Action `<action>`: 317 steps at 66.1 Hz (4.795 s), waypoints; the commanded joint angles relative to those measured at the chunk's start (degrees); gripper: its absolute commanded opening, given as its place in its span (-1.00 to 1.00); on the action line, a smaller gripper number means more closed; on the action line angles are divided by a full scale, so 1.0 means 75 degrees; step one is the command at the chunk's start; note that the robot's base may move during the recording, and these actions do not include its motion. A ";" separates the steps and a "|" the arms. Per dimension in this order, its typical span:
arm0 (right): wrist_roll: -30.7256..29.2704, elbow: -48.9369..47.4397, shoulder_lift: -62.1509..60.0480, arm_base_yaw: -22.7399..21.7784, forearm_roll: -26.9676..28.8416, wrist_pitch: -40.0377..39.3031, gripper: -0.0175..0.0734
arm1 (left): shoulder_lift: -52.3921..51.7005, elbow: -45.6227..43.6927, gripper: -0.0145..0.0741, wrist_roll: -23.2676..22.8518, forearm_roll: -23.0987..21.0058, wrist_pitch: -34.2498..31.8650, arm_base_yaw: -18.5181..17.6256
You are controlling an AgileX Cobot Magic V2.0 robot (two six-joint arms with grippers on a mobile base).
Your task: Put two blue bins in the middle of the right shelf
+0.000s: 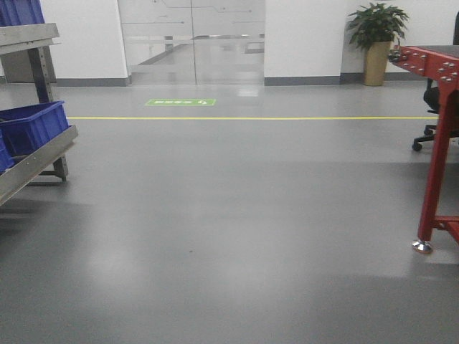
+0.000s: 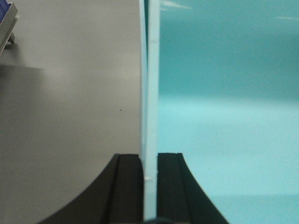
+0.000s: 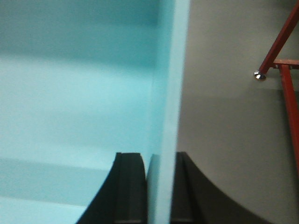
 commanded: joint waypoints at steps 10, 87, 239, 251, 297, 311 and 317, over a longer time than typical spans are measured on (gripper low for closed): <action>-0.0132 -0.0121 -0.0117 0.0115 0.0429 -0.2098 -0.98 | -0.0083 -0.0125 -0.92 -0.0084 -0.0475 -0.1118 -0.0112; -0.0132 -0.0121 -0.0117 0.0115 0.0429 -0.2098 -0.98 | -0.0083 -0.0125 -0.92 -0.0084 -0.0475 -0.1133 -0.0112; -0.0132 -0.0121 -0.0117 0.0115 0.0429 -0.2098 -0.98 | -0.0083 -0.0125 -0.92 -0.0084 -0.0475 -0.1133 -0.0112; -0.0132 -0.0121 -0.0117 0.0115 0.0429 -0.2113 -0.98 | -0.0083 -0.0125 -0.92 -0.0084 -0.0475 -0.1133 -0.0112; -0.0132 -0.0121 -0.0117 0.0115 0.0429 -0.2113 -0.98 | -0.0083 -0.0125 -0.92 -0.0084 -0.0475 -0.1133 -0.0112; -0.0132 -0.0121 -0.0103 0.0115 0.0429 -0.2111 -0.98 | -0.0083 -0.0125 -0.92 -0.0084 -0.0491 -0.1129 -0.0112; -0.0132 -0.0121 -0.0016 0.0115 0.0320 -0.2093 -0.98 | -0.0083 -0.0125 -0.92 -0.0084 -0.0505 -0.1036 -0.0112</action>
